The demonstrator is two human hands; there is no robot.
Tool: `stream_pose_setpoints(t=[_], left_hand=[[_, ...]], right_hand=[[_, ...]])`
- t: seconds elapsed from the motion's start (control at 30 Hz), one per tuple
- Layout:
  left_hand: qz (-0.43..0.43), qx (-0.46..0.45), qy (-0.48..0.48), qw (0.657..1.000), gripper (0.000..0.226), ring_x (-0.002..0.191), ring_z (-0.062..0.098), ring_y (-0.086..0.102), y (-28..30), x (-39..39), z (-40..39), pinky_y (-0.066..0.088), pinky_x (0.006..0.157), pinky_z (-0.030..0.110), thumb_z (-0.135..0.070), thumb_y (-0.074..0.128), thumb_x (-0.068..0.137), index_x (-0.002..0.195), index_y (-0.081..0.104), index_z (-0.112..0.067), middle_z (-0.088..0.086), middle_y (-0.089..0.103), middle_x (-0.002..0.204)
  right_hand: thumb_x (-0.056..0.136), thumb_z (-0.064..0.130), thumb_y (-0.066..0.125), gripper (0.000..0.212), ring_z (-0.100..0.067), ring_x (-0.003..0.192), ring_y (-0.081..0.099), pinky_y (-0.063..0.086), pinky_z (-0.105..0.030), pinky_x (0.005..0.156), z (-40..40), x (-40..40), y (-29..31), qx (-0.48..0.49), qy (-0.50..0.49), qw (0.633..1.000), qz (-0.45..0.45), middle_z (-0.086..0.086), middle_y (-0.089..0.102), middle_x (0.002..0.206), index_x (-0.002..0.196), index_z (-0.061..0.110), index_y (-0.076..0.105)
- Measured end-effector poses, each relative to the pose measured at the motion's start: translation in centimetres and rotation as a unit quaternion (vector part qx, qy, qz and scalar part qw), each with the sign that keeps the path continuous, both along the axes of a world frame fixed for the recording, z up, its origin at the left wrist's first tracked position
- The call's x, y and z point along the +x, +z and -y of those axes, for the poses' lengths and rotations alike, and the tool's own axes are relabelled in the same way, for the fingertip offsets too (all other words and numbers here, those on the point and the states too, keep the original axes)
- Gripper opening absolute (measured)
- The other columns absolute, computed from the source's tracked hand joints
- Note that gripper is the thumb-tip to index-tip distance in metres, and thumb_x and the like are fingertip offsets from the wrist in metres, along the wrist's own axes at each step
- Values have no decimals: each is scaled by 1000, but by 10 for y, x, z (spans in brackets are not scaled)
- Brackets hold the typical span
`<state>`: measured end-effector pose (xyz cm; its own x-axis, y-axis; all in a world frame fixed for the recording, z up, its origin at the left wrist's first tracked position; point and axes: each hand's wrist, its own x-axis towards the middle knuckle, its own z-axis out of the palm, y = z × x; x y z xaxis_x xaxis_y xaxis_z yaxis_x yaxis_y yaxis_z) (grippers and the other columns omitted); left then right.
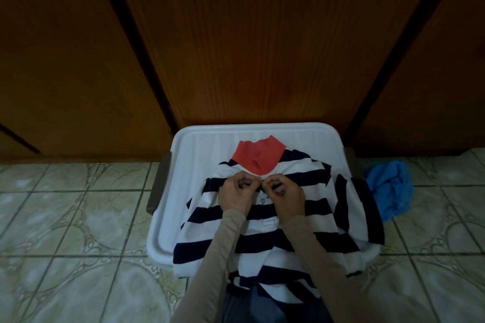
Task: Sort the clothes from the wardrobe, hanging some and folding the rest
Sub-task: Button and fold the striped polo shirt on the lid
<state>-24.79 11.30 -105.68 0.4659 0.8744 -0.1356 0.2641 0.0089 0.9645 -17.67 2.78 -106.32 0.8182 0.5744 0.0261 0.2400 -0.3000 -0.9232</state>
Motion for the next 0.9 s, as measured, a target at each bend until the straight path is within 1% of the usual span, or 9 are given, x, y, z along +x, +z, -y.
stream_pose_setpoints(t=[0.17,0.27,0.4,0.47,0.6,0.67,0.73,0.8,0.9], left_hand=[[23,-32,-2,999,31,61,12,57,-1,2,-4,47,67,22,1,73,75,54,62,-20,-4,63,58],[43,-69,6,997,30,60,13,55,0,3,-4,47,67,22,6,71,75,54,61,-14,-3,61,55],[54,-90,3,995,32,50,1,55,4,3,-5,48,60,15,12,68,74,54,60,-11,-10,60,47],[60,-98,1,993,33,45,-4,53,6,4,-5,47,57,11,14,66,74,53,58,-10,-11,59,43],[63,-95,-6,993,33,47,-1,54,7,2,-8,48,58,13,15,65,75,53,57,-9,-9,59,46],[66,-99,-20,993,32,53,4,57,6,-1,-8,50,63,15,16,63,76,57,57,-8,-2,61,52],[62,-88,-38,993,30,56,4,58,4,-4,-8,50,67,15,16,63,78,62,56,-9,-4,61,54],[52,-63,-53,995,27,56,1,57,2,-6,-7,49,69,15,12,65,78,69,57,-11,-10,61,52],[51,-55,-55,996,29,59,6,58,2,-7,-8,48,71,18,12,69,75,79,57,-14,-6,61,56]], right_hand=[[80,10,71,6,-9,60,54,41,-11,56,0,0,-1,11,3,1000,-8,7,60,68,78,9,66],[79,8,72,9,-8,60,54,44,-18,58,0,0,0,14,7,1000,-13,11,59,66,75,13,65],[79,8,72,10,-6,59,54,42,-11,55,0,-1,0,21,12,1000,-15,12,60,66,75,13,65],[78,9,73,9,-7,59,54,42,-12,56,0,-1,0,25,11,999,-22,11,60,67,75,13,65],[80,11,72,17,-10,62,55,43,-15,58,2,-1,3,41,21,998,-40,7,62,69,70,22,61],[81,11,70,23,-7,62,55,41,-12,58,3,-1,5,50,27,997,-45,7,62,70,68,27,59],[82,9,68,25,-2,62,54,40,-10,59,4,0,5,54,30,997,-47,8,62,71,69,28,59],[84,9,67,20,1,62,55,40,-10,59,4,0,6,51,31,997,-47,9,61,71,72,24,60],[87,9,63,12,4,60,55,40,-9,58,5,0,7,35,29,998,-49,11,59,71,77,17,60]])
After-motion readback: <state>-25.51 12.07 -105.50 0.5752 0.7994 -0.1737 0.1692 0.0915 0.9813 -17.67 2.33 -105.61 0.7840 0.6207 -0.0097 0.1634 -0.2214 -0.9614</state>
